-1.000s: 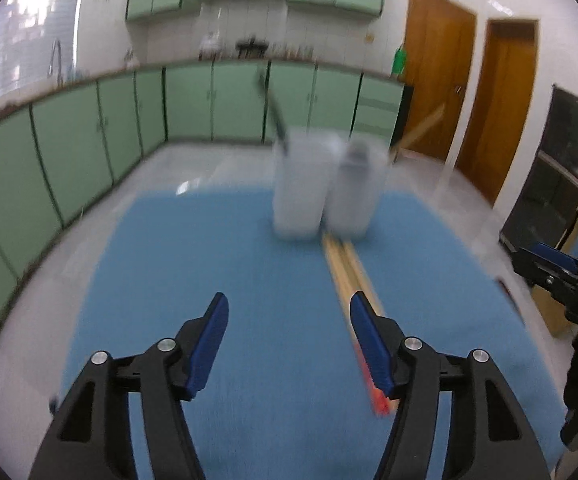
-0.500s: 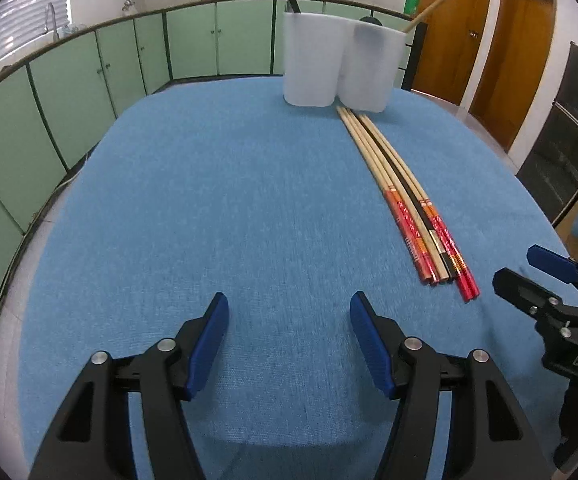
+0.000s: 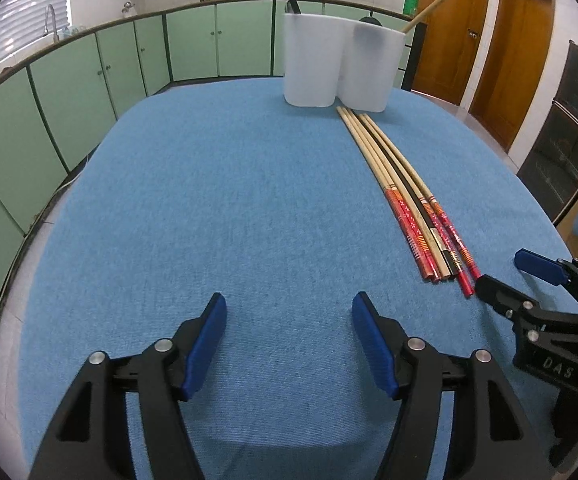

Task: Organize utensils
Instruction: 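Move both tools back over the remaining chopsticks, then grasp a red-patterned chopstick with the right tool, then grasp a red chopstick with the left tool, then lift the red-patterned chopstick with the right tool while the left lifts the red chopstick toward the holder, then open the right tool over the white holder while the left tool opens to drop its chopstick, then move both tools back over the remaining chopsticks on the table, then grasp another red-patterned chopstick with the right tool, then grasp another red chopstick with the left tool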

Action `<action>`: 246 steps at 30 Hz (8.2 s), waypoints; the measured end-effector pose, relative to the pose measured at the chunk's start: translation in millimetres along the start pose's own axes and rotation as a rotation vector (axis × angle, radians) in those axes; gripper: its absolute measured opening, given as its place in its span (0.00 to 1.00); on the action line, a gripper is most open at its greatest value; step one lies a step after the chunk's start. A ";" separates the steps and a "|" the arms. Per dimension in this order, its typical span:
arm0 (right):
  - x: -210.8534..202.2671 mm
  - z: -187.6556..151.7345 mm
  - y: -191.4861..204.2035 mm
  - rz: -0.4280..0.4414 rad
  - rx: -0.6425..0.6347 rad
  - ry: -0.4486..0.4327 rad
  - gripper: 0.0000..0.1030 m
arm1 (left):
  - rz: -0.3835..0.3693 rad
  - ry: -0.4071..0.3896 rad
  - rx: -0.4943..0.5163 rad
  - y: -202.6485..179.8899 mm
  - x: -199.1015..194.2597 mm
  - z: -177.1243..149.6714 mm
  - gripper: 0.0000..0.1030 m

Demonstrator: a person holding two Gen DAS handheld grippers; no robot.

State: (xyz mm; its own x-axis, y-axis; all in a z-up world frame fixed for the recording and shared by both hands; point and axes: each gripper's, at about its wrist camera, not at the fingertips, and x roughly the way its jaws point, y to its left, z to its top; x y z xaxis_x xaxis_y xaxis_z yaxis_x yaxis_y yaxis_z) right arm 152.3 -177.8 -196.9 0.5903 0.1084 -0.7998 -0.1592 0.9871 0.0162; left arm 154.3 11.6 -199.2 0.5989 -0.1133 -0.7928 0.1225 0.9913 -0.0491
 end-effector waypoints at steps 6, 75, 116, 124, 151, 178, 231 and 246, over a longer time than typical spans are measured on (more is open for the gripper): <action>-3.8 -2.7 -3.3 0.034 0.012 -0.005 0.60 | -0.001 0.000 -0.006 1.1 1.0 0.2 0.64; -10.3 -5.2 -23.1 0.069 0.072 -0.038 0.05 | -0.051 -0.035 0.079 -54.6 2.8 14.5 0.06; -170.6 199.6 -48.8 0.224 -0.022 -0.440 0.05 | -0.170 -0.473 0.088 -31.1 -153.9 162.2 0.05; -191.6 273.9 -52.5 0.212 -0.024 -0.575 0.05 | -0.172 -0.627 0.087 -28.6 -184.4 226.8 0.05; -80.5 308.7 -62.6 0.099 0.002 -0.525 0.37 | -0.108 -0.568 0.053 -23.1 -67.7 291.1 0.24; -97.9 82.4 -53.3 0.050 0.088 -0.375 0.93 | -0.024 -0.354 0.028 -10.0 -83.1 72.7 0.80; -7.0 -1.7 8.0 0.060 0.051 -0.025 0.05 | -0.025 -0.079 0.035 -19.8 -10.8 3.5 0.80; -10.3 -8.4 -27.1 0.037 0.113 -0.032 0.05 | -0.039 -0.044 0.081 -53.7 9.5 12.5 0.80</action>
State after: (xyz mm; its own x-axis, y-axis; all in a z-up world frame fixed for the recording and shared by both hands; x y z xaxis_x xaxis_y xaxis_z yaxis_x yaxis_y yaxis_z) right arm 143.8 -206.6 -194.1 0.6106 0.1471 -0.7782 -0.0925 0.9891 0.1143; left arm 163.3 -43.5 -196.5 0.6261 -0.1566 -0.7639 0.2093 0.9774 -0.0289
